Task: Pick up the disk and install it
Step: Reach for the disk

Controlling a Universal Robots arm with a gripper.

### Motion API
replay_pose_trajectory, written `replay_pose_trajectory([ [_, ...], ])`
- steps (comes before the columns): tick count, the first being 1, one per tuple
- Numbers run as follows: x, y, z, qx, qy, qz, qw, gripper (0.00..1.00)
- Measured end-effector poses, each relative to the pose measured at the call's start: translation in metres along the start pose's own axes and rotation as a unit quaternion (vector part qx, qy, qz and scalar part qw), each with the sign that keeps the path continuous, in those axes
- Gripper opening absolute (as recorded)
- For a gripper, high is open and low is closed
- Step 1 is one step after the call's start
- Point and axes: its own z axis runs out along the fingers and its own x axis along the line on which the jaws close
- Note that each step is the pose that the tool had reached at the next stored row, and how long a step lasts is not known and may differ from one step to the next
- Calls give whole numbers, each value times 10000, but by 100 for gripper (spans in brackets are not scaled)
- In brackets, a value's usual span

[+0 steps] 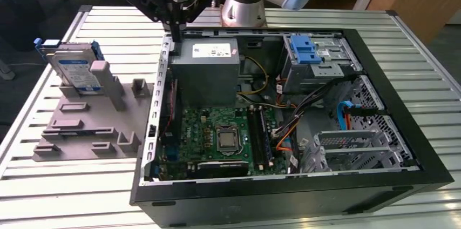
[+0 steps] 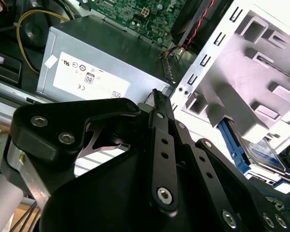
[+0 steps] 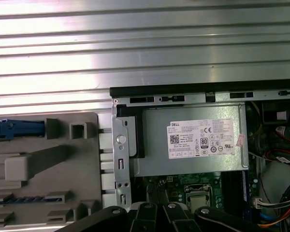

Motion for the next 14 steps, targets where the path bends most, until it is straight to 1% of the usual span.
replay_pose_trajectory([
  [14,86,-7,7,0,5,1,10000,11],
])
